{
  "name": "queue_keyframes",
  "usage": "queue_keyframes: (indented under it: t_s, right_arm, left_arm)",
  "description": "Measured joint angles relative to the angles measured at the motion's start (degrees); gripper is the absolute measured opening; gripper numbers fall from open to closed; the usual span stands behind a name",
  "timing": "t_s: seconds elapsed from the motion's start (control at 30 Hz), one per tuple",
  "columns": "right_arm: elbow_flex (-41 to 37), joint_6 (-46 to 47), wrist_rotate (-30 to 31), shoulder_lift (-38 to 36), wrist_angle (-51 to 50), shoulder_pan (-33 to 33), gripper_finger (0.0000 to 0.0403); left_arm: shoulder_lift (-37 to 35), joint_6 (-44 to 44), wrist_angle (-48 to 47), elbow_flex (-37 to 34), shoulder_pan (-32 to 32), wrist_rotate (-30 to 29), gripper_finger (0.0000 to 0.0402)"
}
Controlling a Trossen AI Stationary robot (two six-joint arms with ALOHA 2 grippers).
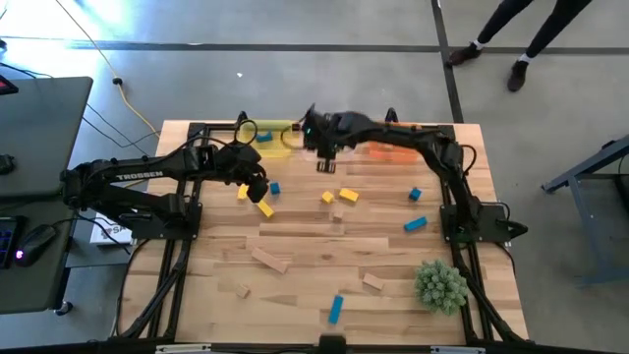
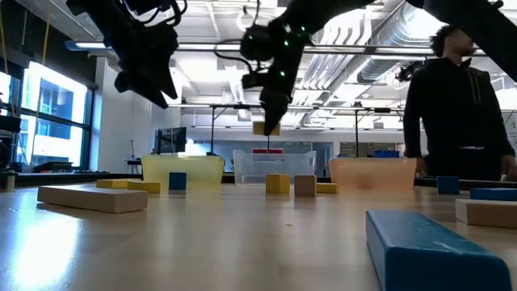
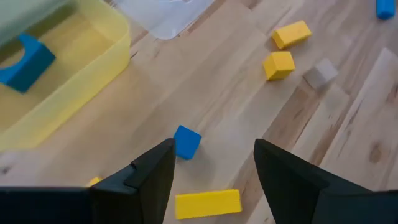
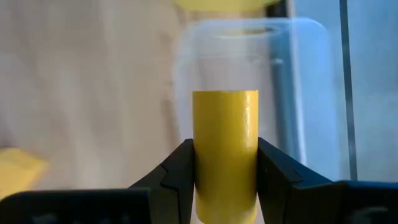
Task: Sort & place blocks by color
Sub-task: Put the yellow block into the transparent bin
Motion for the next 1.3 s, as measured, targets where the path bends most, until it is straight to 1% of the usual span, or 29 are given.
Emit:
queue_keyframes:
  t_s: [0.13,0.27,0.4,0.5,0.53,0.8,1.0,1.2,1.3]
  right_arm:
    - [0.0,-2.3,-3.3,0.0,1.7,-5.8,0.0105]
    - [0.0,-2.3,-8.6,0.0,3.0,-10.6,0.0105]
    - [0.0,0.5,-14.0,0.0,4.3,-13.8,0.0105]
    - [0.0,3.7,-18.8,0.7,5.0,-15.1,0.0105]
    - [0.0,4.0,-19.5,1.2,4.9,-15.2,0.0105]
    - [0.0,3.9,-19.5,4.5,4.2,-14.2,0.0105]
    - [0.0,3.6,-17.6,6.8,2.2,-14.0,0.0105]
    - [-0.1,2.2,-17.5,7.2,1.7,-14.1,0.0105]
    - [-0.1,2.0,-16.1,7.2,1.9,-14.1,0.0105]
  left_arm:
    - [0.0,-4.7,0.0,0.0,0.0,-1.3,0.0209]
    - [0.0,-8.4,0.0,0.0,0.0,-3.1,0.0209]
    - [0.0,-11.0,0.0,0.0,0.0,-4.5,0.0209]
    - [0.0,-11.2,0.0,0.0,0.0,-5.2,0.0209]
    - [0.0,-10.9,0.0,0.0,0.0,-5.4,0.0209]
    - [0.0,-8.0,-0.1,0.0,0.0,-5.5,0.0209]
    - [0.0,-7.7,-0.1,0.0,0.0,-5.5,0.0209]
    - [0.0,-7.6,-0.1,0.0,0.0,-5.4,0.0209]
    - [0.0,-7.6,-0.1,0.0,0.0,-5.4,0.0209]
